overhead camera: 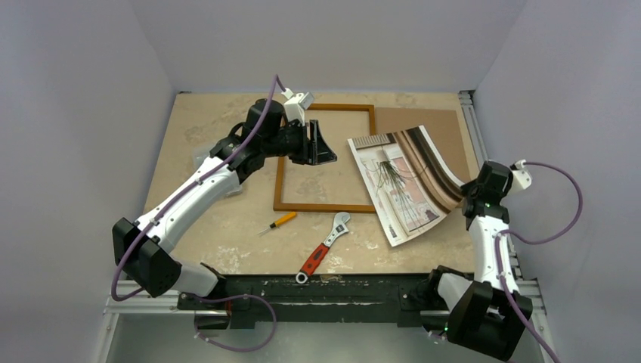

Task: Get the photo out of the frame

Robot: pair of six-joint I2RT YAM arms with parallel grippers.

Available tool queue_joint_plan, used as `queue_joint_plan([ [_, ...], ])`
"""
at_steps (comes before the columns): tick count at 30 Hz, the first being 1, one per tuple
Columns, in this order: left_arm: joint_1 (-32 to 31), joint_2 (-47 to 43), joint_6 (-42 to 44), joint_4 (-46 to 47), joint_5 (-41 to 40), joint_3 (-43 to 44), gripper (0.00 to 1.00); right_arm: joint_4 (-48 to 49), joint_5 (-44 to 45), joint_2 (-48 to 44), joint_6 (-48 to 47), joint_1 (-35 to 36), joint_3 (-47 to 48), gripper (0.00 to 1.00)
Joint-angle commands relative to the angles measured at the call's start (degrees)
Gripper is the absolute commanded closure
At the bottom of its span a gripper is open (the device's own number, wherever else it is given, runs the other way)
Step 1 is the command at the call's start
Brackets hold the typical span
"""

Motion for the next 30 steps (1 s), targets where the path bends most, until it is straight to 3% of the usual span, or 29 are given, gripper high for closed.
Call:
queue_joint_plan([
  [1,0.25,-0.09,-0.40,2.21,1.32,0.05,0.52,-3.27,-7.91,-0.67,-1.78,-0.20,-1.92,1.00],
  [7,0.26,0.33,-0.99,2.50,2.30,0.01,0.52,-4.82,-15.88,-1.04,-1.35,-0.38,-4.47,0.92],
  [12,0.28,0.11,-1.12,2.68,2.47,-0.04,0.53,-7.58,-17.53,-0.41,-0.04,-0.47,-5.51,0.90],
  [22,0.21,0.14,-1.84,3.42,3.26,-0.47,0.52,-0.27,-20.43,4.32,1.02,-0.73,-9.33,0.75],
  [23,0.24,0.18,-1.88,3.42,3.26,-0.48,0.52,0.60,-20.90,5.04,0.98,-0.87,-9.54,0.75],
  [28,0.22,0.24,-1.49,3.18,2.82,-0.39,0.53,3.16,-22.32,5.09,0.71,-1.06,-10.18,0.99],
  [30,0.29,0.41,-1.48,3.16,2.88,-0.39,0.52,2.08,-20.71,3.71,1.14,-1.05,-9.89,1.00],
])
